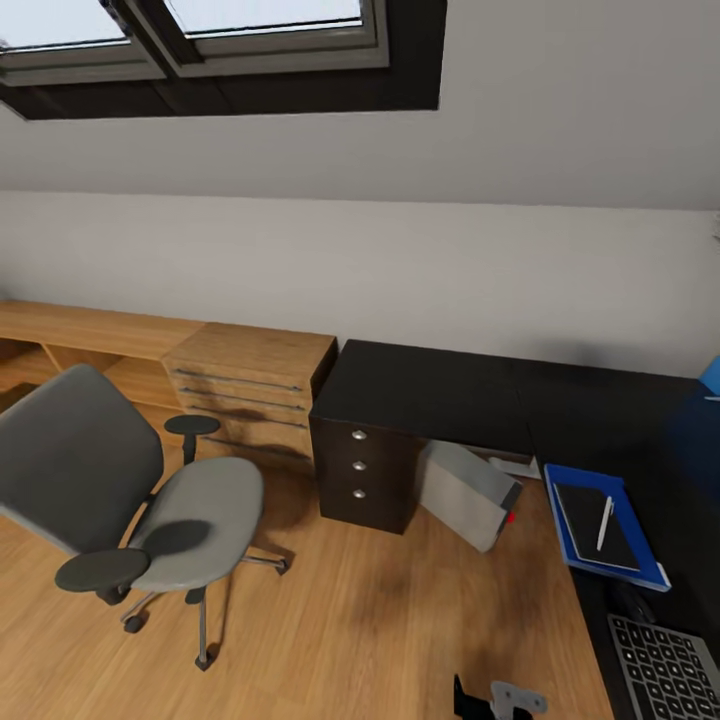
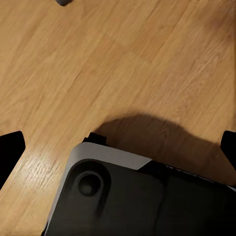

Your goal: In the bedroom, organize the workspace by keeping the computer under the desk, ensuring the monitor is on the desk, placing the keyboard on the desk next to the monitor, placing the mouse on the desk next to the keyboard, moving the folder from the swivel chair onto the desk next to the mouse, stacking the notebook on top of the folder with the pen on top of the notebook, and positioning the swivel chair next to the desk.

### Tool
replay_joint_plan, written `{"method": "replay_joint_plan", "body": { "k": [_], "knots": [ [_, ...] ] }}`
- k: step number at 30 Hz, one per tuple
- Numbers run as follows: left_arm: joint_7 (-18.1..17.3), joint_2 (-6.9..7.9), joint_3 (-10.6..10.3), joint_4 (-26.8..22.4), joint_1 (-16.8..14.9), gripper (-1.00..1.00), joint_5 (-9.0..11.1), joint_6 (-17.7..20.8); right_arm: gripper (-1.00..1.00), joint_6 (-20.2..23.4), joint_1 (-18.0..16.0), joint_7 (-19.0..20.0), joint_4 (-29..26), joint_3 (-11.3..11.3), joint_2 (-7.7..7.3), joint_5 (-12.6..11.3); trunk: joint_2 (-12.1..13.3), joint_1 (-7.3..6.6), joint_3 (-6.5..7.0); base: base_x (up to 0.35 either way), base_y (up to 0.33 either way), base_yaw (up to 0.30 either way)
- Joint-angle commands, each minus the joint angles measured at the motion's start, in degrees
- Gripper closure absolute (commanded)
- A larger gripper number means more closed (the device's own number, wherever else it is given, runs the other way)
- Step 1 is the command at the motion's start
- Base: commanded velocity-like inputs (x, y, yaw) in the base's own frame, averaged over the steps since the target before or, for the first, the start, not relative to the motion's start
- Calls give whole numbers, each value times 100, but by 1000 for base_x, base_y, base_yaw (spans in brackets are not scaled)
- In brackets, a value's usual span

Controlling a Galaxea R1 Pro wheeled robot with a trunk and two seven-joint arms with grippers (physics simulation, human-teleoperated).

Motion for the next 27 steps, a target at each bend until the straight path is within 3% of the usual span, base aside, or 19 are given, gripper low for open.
{"method": "replay_joint_plan", "body": {
  "k": [1,12,27],
  "knots": [
    [3,9,-45,14,-4,-100,56,-26,-100,-78,-6,-35,12,49,1,4,33,-20,19,0,0,20],
    [-21,19,-32,31,-4,-100,69,-35,-100,-186,-4,-53,8,50,-28,38,475,-262,309,0,0,110],
    [-21,6,-30,31,-4,-100,69,-31,-100,-197,-4,-165,3,49,-29,30,475,-262,335,0,0,264]
  ]
}}
